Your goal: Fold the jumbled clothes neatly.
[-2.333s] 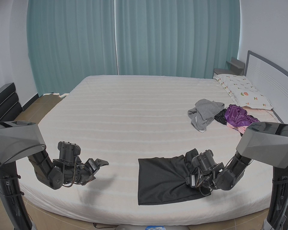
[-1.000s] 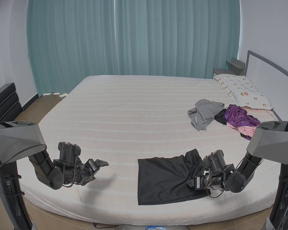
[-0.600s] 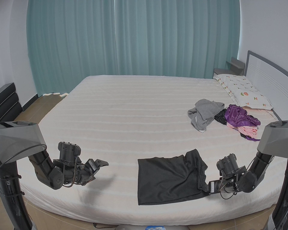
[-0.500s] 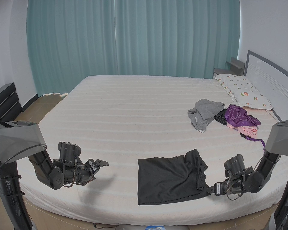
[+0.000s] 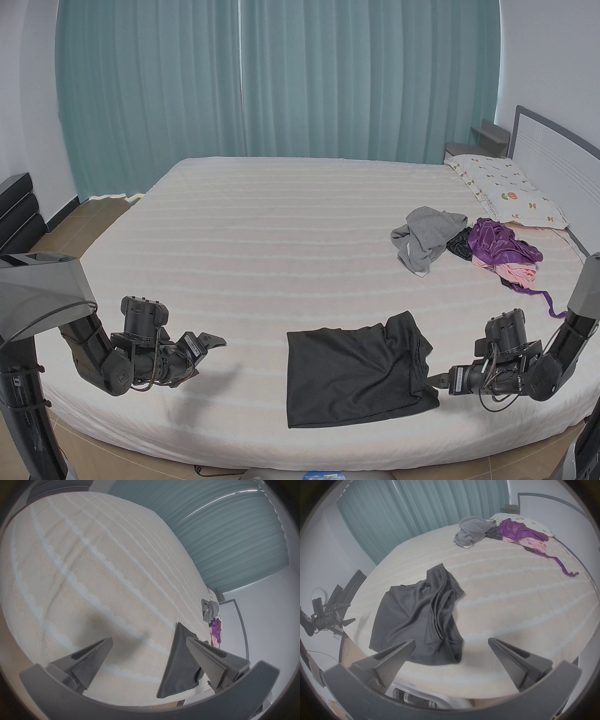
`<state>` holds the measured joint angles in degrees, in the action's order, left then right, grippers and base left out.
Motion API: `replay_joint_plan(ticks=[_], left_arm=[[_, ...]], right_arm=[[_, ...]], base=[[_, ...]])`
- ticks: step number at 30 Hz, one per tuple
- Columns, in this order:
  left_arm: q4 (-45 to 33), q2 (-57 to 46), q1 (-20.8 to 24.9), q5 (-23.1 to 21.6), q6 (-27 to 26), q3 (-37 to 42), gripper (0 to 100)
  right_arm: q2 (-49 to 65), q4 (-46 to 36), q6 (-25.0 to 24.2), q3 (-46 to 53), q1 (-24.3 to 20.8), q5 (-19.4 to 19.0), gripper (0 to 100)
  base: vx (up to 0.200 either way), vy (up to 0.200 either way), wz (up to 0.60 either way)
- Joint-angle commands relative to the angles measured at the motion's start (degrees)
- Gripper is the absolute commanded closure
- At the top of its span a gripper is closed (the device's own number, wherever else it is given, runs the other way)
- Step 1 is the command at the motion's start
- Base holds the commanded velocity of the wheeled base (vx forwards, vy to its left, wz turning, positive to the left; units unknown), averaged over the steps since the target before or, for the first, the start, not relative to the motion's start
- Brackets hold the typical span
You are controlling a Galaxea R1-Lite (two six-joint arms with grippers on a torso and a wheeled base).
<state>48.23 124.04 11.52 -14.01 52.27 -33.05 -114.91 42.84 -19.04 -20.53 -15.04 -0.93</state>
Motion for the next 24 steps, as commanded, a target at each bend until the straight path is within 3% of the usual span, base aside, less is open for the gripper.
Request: replay_joint_plan(ticks=[1, 7, 8, 14, 24], left_arm=[[0.03, 0.06, -0.01, 0.03, 0.02, 0.00, 0], [0.03, 0.06, -0.01, -0.06, -0.07, -0.09, 0], [0.03, 0.06, -0.01, -0.06, -0.07, 0.00, 0], [0.03, 0.06, -0.01, 0.03, -0.07, 0.00, 0], [0.11, 0.06, -0.01, 0.03, -0.07, 0.00, 0]], right_arm=[[-10.86, 5.33, -1.79, -5.40, -4.91, 0.05, 0], [-15.78, 8.31, -3.46, -8.56, -7.98, 1.19, 0], [-15.87, 8.23, -3.46, -8.56, -7.98, 1.28, 100], [-14.20, 8.31, -3.37, -6.37, -7.63, 4.71, 100], [-10.07, 8.84, -3.11, -1.44, -5.61, 4.97, 100]], base=[[0.000, 0.000, 0.00], [0.000, 0.000, 0.00], [0.000, 0.000, 0.00], [0.000, 0.000, 0.00], [0.000, 0.000, 0.00]])
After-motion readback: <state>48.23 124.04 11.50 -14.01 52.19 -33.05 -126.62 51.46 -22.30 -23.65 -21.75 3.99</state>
